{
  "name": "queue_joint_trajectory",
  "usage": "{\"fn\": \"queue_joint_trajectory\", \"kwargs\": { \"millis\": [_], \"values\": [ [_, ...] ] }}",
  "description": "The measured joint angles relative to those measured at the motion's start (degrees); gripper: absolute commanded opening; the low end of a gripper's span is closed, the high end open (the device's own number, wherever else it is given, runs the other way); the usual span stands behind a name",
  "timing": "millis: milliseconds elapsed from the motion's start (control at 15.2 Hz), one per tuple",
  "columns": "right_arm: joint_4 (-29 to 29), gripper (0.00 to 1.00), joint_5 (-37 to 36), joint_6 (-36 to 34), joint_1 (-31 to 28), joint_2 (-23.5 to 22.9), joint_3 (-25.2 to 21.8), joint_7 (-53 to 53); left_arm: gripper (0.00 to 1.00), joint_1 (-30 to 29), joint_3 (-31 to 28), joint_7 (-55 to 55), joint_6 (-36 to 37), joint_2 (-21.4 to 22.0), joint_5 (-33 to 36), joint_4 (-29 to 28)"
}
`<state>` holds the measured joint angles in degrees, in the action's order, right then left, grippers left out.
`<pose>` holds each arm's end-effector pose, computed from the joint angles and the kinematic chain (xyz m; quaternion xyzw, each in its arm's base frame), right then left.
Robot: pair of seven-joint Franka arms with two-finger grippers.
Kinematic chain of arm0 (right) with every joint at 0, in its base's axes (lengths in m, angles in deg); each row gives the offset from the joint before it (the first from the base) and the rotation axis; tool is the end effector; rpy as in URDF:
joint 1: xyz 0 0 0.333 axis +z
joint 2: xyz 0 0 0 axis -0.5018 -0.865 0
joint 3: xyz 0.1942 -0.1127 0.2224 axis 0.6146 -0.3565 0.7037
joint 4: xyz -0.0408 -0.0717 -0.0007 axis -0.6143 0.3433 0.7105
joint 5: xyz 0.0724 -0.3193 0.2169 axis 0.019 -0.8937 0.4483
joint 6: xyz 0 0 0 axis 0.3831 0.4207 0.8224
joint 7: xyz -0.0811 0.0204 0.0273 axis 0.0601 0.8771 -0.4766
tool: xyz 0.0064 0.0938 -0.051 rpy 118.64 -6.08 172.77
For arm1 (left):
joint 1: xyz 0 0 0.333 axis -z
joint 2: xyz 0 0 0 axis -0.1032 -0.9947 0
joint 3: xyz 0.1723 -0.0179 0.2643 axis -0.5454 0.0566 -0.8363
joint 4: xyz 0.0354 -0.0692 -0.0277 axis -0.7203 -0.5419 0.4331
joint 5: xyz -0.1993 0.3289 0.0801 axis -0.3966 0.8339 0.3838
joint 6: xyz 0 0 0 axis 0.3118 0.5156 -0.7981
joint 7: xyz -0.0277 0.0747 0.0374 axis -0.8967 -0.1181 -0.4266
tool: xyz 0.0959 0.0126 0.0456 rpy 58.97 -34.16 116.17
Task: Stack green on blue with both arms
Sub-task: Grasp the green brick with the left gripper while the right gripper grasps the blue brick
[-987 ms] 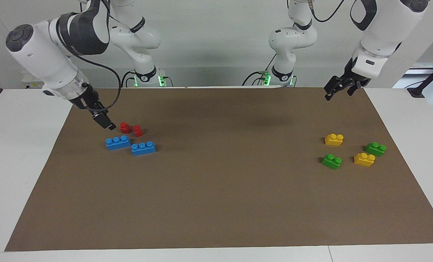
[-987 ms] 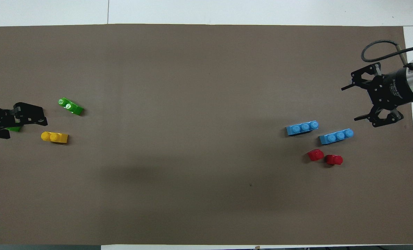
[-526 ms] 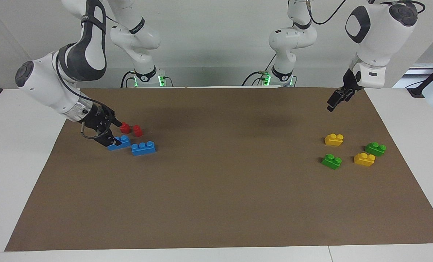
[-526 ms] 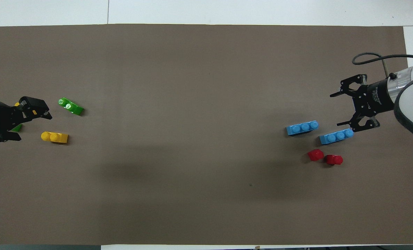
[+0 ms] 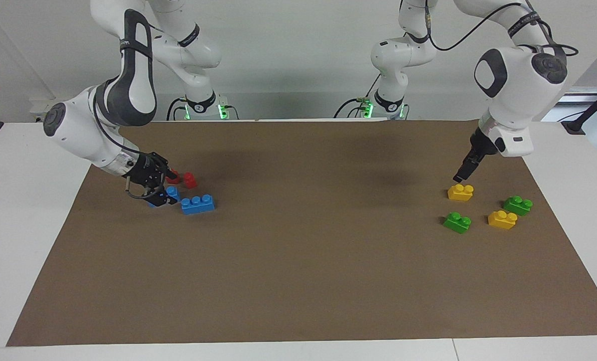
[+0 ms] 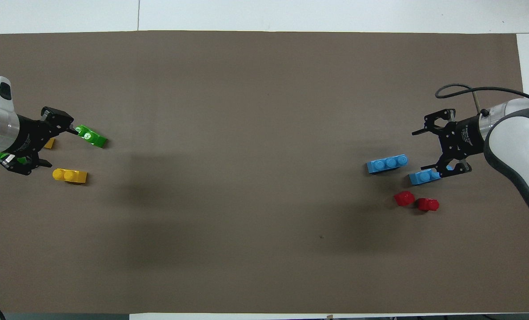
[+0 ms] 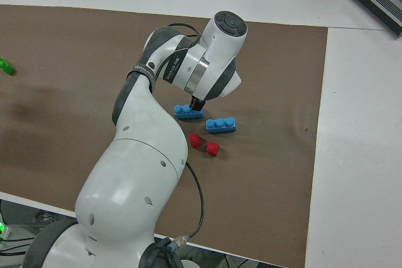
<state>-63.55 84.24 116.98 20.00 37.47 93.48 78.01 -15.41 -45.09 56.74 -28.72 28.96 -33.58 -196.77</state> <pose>0.5685 -0.0338 0.3928 -0.7441 0.6360 0.1598 0.1275 0.5754 0.0235 0.4508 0.9077 0.4190 -0.0148 0.0140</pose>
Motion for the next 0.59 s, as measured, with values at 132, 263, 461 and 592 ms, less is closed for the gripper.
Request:
{"fn": "queue_joint_trajectory", "kwargs": {
  "millis": [132,263,461,592],
  "values": [
    [-1.0,0.93,0.8,1.9,0.1,-0.2,0.1,-0.6,1.00,-1.3,-0.1,0.2,-2.3,-2.1,0.0,0.0],
    [-2.2,0.93,1.9,3.0,0.1,-0.4,0.2,-1.1,1.00,-1.8,-0.1,1.5,-5.5,-4.1,0.1,0.0],
    [-3.1,0.93,2.1,4.3,0.1,-1.3,0.2,-3.0,1.00,-2.0,-0.1,2.6,-8.7,-6.6,0.5,0.3],
    [-3.9,0.93,2.1,5.7,0.1,-1.9,0.2,-4.2,1.00,-2.0,-0.1,2.8,-9.1,-8.1,1.0,1.0]
  ]
}}
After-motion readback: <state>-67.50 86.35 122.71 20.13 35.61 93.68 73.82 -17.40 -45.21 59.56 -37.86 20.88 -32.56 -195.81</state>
